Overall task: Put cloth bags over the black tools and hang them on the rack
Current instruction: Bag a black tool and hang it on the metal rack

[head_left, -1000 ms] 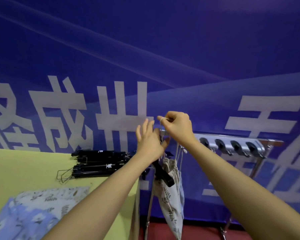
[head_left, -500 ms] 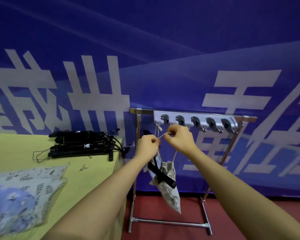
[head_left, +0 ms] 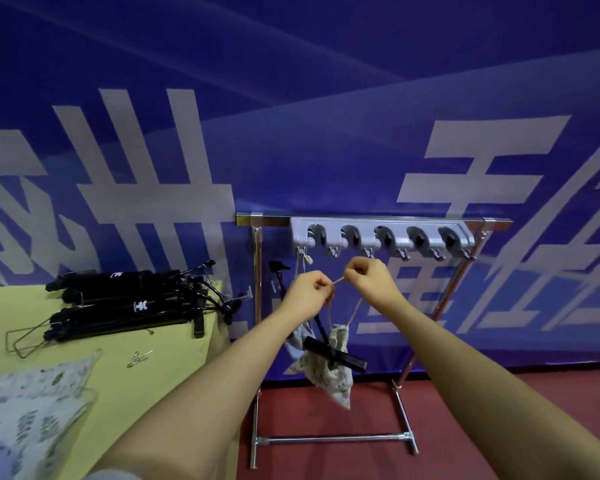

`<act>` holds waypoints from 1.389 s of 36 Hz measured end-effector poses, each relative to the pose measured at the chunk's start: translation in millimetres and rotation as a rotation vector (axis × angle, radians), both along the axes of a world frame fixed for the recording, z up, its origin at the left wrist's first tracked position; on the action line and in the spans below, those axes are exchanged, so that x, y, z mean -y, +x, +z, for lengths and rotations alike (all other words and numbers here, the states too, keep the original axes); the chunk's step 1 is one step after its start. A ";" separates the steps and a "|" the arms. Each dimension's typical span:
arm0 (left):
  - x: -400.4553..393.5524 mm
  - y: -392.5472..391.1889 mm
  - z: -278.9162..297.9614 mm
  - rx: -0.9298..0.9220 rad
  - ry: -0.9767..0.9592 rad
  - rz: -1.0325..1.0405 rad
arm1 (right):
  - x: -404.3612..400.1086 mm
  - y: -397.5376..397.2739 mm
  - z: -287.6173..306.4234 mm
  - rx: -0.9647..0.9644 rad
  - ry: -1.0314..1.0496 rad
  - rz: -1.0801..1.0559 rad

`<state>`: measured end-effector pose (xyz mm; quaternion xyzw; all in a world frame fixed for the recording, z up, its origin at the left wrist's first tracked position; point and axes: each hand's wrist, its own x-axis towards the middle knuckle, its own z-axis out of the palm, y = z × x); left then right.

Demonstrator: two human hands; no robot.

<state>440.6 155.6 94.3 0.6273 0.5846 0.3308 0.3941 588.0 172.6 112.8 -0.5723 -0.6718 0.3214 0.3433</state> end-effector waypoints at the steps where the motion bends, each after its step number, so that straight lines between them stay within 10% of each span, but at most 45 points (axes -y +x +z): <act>1: -6.8 0.7 -2.8 0.004 0.001 0.024 | -6.1 0.2 -1.4 -0.011 -0.009 -0.004; 18: -93.9 26.4 -34.1 0.146 -0.044 0.405 | -92.1 -5.3 -40.2 0.067 0.043 -0.156; 32: -98.5 25.4 -55.1 -0.102 -0.083 0.337 | -89.3 0.0 -77.6 0.190 -0.108 -0.112; 50: -31.5 -91.9 -57.5 -0.004 -0.124 0.556 | -50.2 -96.6 -66.2 0.222 -0.157 0.268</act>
